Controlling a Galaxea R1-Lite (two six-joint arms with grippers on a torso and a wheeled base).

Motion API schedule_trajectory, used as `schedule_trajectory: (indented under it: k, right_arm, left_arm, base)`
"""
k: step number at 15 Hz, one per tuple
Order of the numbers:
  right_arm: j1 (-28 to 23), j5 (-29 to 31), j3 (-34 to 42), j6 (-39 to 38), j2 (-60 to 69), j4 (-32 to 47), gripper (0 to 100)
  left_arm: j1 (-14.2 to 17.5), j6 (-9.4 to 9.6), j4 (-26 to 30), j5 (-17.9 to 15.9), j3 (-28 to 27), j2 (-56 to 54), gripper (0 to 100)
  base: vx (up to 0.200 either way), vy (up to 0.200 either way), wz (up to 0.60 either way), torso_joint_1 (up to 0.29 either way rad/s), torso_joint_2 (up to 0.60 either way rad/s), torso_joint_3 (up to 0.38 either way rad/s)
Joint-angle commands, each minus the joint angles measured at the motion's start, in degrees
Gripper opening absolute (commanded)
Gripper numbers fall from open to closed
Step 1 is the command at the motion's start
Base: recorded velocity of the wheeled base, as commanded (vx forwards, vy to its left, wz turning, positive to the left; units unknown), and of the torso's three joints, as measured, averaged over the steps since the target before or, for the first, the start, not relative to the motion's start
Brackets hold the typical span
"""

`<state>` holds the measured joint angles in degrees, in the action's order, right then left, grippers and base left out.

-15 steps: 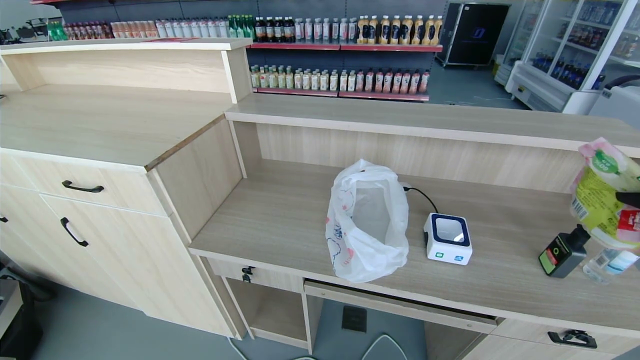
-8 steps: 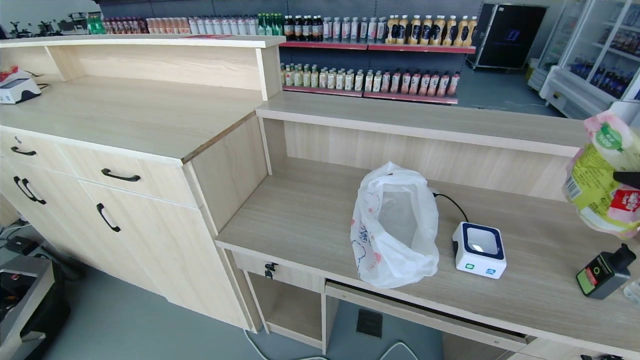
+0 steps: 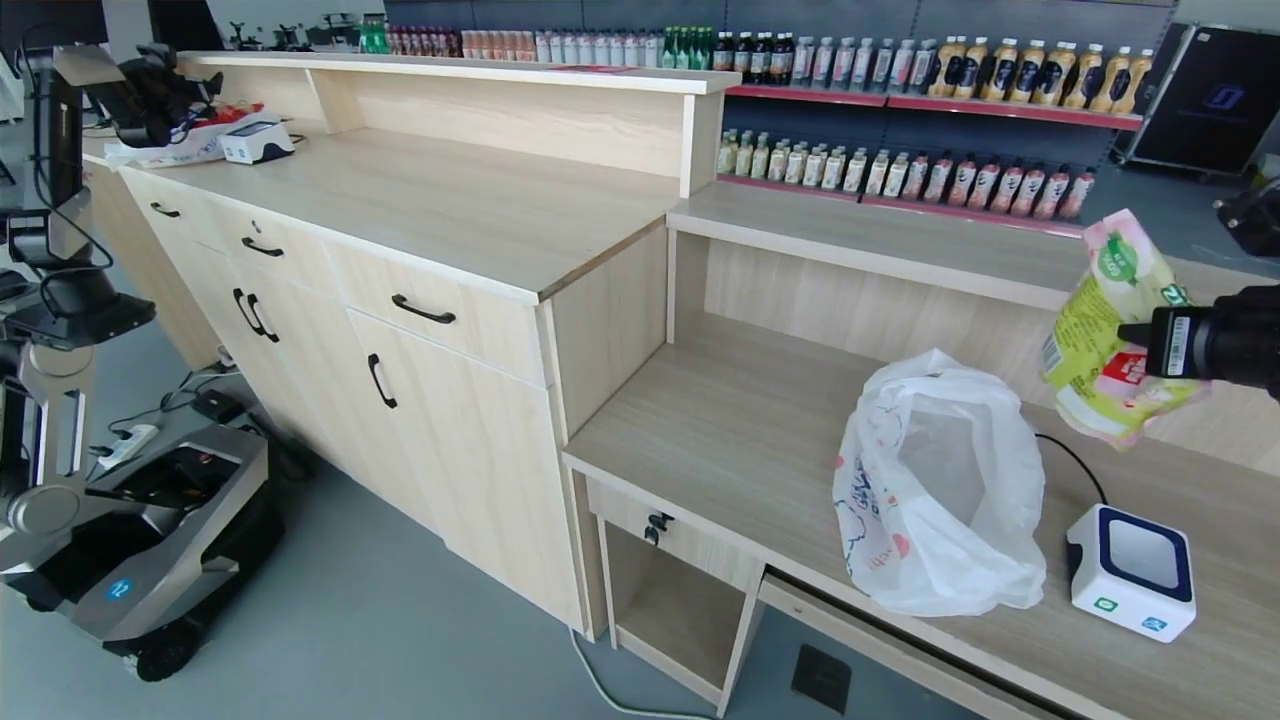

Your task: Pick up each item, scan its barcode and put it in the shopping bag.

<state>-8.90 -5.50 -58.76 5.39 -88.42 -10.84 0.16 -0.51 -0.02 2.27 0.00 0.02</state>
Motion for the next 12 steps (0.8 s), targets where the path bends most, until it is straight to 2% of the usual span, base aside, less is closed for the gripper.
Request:
schedule_trajectory:
  k: [1,6,9,12]
  right_arm:
    - [1.87,-0.21,-0.57,-3.45,-8.7,-3.4,0]
    - [3.27,-0.13,-0.74,-5.56,-18.28,-7.53,0]
    - [4.86,-0.21,-1.18,-7.67,-22.5,-14.83,0]
    - [5.12,-0.21,-1.36,-7.67,-25.4,-16.41,0]
  left_arm:
    - [-0.07,-0.02,0.02,0.02,0.0,-0.02,100]
    - [-0.07,-0.02,0.02,0.02,0.0,-0.02,100]
    - [-0.07,-0.02,0.02,0.02,0.0,-0.02,100]
    - [-0.07,-0.02,0.02,0.02,0.0,-0.02,100]
  base:
    - [0.0,0.0,0.0,0.0,0.0,0.0]
    - [0.0,0.0,0.0,0.0,0.0,0.0]
    - [0.0,0.0,0.0,0.0,0.0,0.0]
    - [0.0,0.0,0.0,0.0,0.0,0.0]
